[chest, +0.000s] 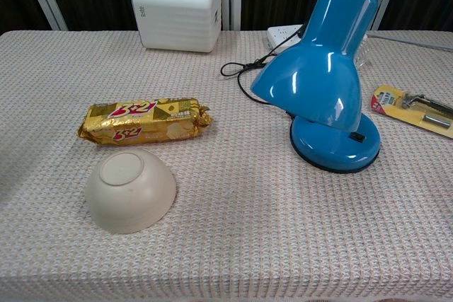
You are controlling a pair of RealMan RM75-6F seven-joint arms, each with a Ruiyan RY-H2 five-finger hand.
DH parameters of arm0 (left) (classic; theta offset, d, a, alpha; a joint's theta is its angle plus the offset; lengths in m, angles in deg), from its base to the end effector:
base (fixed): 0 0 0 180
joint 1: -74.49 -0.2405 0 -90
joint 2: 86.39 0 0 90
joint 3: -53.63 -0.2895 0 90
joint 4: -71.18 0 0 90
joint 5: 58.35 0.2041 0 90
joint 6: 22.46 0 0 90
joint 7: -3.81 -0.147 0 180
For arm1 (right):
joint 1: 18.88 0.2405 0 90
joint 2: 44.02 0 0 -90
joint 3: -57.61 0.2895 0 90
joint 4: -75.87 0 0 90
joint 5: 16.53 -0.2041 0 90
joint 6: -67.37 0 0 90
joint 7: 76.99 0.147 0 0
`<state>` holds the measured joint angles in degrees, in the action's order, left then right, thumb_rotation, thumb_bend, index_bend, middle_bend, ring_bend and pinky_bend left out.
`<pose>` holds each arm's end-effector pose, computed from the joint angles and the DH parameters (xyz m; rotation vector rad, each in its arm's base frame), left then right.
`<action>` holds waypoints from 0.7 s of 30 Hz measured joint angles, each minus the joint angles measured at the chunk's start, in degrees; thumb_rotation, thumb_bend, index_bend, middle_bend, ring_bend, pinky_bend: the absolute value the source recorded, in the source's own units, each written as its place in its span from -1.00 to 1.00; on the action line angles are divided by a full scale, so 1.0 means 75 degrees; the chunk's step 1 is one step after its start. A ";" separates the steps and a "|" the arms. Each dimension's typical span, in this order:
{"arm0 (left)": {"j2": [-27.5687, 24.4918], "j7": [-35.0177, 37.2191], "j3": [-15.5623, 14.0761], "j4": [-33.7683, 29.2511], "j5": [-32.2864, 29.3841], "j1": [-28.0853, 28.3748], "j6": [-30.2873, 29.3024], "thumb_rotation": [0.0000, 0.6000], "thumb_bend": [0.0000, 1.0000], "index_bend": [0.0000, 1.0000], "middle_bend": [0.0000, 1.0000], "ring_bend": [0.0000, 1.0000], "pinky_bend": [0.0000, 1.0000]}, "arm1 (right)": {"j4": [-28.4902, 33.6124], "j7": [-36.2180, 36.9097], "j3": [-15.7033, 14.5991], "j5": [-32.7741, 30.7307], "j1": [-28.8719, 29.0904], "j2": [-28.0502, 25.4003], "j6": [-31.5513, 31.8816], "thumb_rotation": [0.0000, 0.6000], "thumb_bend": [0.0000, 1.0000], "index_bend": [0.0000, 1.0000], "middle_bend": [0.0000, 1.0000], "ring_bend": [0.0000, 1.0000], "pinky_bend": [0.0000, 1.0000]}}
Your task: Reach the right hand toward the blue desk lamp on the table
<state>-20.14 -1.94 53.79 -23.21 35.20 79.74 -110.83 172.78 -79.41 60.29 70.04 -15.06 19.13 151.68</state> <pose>-0.3104 0.1764 0.1580 -1.5016 -0.8115 -0.9710 -0.3268 -0.1782 0.1750 1.3933 -0.9386 0.9067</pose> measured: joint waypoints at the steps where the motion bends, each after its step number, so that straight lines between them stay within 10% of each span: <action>1: 0.0001 0.0000 -0.0001 0.0000 0.0000 0.0000 0.0002 1.00 -0.87 -1.00 -1.00 -1.00 -1.00 | 0.0003 -0.0003 0.0000 0.0001 0.0002 -0.0002 -0.0002 1.00 -0.88 -1.00 -1.00 -1.00 -1.00; 15: -0.0008 -0.0025 -0.0049 -0.0039 0.0073 -0.0047 -0.0071 1.00 -0.87 -1.00 -1.00 -1.00 -1.00 | -0.0007 0.0050 -0.0055 0.0066 -0.0038 -0.0009 0.0035 1.00 -0.85 -1.00 -1.00 -1.00 -1.00; 21: -0.0003 -0.0079 -0.0080 -0.0057 0.0067 -0.0062 -0.0044 1.00 -0.87 -1.00 -1.00 -1.00 -1.00 | -0.0025 0.0073 -0.0117 0.0068 -0.0054 -0.0072 -0.0038 1.00 -0.17 -1.00 -1.00 -1.00 -1.00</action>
<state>-20.16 -2.53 53.19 -23.64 35.70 79.27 -111.16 172.59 -78.86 59.41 70.55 -15.47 18.59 151.39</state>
